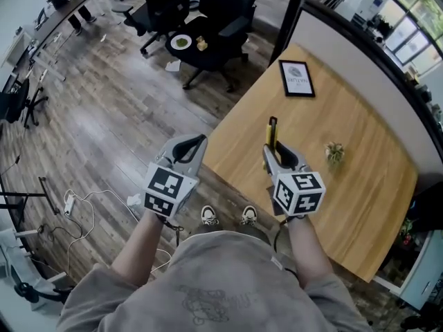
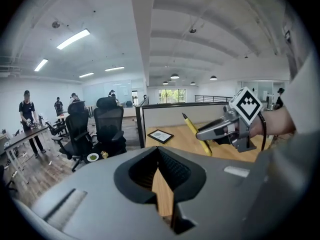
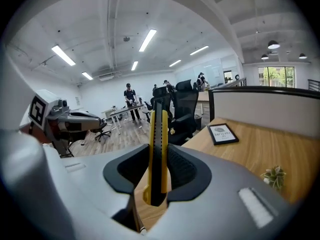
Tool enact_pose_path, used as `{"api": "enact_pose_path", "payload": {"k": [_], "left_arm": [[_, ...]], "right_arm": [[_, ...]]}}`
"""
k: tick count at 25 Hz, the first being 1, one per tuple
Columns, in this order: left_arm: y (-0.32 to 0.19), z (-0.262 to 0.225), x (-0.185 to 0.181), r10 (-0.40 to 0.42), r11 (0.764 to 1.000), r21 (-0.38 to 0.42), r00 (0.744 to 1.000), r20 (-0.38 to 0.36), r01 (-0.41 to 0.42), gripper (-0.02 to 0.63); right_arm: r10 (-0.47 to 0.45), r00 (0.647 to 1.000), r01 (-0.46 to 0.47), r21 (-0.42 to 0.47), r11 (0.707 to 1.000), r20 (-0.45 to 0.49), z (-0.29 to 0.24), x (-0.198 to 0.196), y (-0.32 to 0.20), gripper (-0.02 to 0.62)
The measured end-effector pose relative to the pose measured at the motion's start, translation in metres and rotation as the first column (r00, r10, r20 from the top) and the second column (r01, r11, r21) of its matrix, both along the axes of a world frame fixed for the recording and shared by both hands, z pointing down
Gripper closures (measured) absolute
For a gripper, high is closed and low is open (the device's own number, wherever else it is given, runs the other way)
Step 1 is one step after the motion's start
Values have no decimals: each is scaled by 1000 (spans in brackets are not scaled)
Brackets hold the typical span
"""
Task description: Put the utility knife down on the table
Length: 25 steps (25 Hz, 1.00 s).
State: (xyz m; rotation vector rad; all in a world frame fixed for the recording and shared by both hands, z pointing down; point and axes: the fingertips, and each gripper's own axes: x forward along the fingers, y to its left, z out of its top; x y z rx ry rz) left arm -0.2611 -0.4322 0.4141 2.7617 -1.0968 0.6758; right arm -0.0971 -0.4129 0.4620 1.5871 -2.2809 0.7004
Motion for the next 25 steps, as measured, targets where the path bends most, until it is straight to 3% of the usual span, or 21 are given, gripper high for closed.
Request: {"api": "enact_pose_path", "payload": {"k": [6, 13, 19, 25], "left_arm": [[-3, 50, 2, -7, 995, -96, 999, 34, 10, 604], [6, 104, -6, -45, 972, -231, 998, 35, 52, 604], [18, 145, -8, -50, 952, -299, 996, 78, 71, 604], [34, 158, -7, -57, 943, -322, 995, 84, 81, 604]], "right_arm": [[24, 1000, -22, -196, 980, 7, 93, 4, -16, 471], [-33, 999, 15, -358, 934, -43, 172, -4, -4, 471], [-60, 996, 21, -452, 892, -72, 226, -8, 11, 471], [-54, 995, 6, -483, 875, -87, 248, -10, 19, 471]]}}
